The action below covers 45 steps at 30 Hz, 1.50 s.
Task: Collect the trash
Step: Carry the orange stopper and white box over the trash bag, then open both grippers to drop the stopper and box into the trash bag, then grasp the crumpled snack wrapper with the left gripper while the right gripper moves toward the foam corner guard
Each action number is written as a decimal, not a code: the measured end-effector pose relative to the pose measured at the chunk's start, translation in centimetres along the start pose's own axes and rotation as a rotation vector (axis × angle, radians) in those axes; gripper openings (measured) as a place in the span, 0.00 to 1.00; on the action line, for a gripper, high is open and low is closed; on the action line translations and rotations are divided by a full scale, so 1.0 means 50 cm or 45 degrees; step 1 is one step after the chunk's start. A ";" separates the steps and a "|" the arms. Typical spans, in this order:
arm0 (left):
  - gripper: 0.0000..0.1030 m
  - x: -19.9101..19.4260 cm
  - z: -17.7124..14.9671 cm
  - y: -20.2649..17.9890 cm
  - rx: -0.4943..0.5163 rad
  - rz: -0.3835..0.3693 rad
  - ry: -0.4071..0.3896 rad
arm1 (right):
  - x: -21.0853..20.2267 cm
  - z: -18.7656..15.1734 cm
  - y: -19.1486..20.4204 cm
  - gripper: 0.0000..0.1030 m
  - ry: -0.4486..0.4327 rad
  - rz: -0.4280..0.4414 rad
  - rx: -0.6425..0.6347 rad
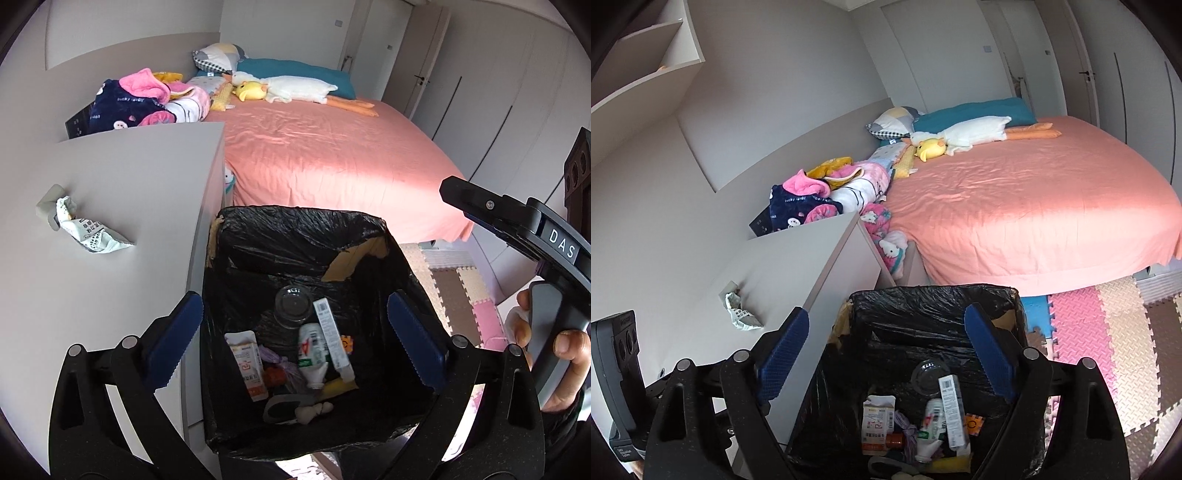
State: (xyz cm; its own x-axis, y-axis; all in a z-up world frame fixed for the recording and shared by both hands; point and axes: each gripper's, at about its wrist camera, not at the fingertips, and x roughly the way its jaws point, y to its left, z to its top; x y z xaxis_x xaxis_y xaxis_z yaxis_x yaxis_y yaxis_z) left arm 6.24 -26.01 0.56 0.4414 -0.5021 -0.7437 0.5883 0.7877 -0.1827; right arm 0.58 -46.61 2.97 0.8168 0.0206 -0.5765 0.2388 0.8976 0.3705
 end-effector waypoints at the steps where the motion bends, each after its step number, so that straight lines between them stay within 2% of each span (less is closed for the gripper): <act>1: 0.94 -0.001 0.000 0.003 -0.003 0.006 -0.001 | 0.002 -0.001 0.001 0.84 0.001 0.001 -0.002; 10: 0.94 -0.005 -0.010 0.037 -0.046 0.049 -0.009 | 0.024 -0.012 0.031 0.84 0.037 0.033 -0.045; 21: 0.94 -0.003 -0.012 0.112 -0.117 0.116 -0.008 | 0.078 -0.026 0.103 0.84 0.082 0.109 -0.121; 30: 0.94 0.000 0.003 0.182 -0.193 0.167 -0.021 | 0.134 -0.022 0.153 0.84 0.130 0.173 -0.163; 45: 0.94 0.029 0.048 0.302 -0.348 0.264 -0.069 | 0.233 0.008 0.211 0.84 0.179 0.212 -0.192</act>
State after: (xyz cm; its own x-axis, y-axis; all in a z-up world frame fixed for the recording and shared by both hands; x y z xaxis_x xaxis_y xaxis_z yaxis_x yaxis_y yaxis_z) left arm 17.39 -15.70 -1.75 0.5722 -0.3335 -0.7492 0.2821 0.9379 -0.2020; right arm 12.85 -37.10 0.45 0.7547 0.2248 -0.6164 0.0179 0.9320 0.3619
